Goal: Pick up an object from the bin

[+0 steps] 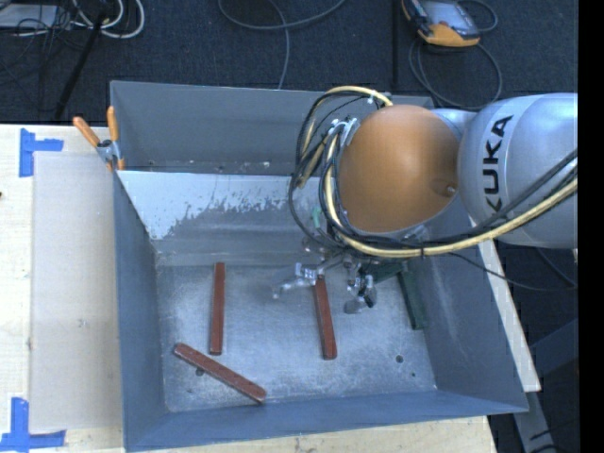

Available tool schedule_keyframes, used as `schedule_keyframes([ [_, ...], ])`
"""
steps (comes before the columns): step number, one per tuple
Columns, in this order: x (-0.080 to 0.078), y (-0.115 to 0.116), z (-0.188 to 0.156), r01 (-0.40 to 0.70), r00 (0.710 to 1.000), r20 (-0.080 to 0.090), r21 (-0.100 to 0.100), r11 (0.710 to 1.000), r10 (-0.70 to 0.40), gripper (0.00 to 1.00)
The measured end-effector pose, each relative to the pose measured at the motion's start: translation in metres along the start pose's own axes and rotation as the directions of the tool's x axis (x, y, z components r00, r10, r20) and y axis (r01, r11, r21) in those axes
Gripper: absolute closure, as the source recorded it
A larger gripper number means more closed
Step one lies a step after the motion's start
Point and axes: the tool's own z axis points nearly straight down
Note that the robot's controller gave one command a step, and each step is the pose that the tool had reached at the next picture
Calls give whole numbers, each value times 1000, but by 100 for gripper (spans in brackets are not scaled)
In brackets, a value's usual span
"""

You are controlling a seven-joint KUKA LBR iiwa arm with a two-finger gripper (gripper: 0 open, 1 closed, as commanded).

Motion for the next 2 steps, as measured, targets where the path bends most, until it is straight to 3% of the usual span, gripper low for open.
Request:
schedule_keyframes([
  [1, 47, -38, 111, 309, 951, -1, -4, 951, -309, 0],
  [2, 46, -39, 108, 306, 952, 1, 0, 952, -306, 100],
])
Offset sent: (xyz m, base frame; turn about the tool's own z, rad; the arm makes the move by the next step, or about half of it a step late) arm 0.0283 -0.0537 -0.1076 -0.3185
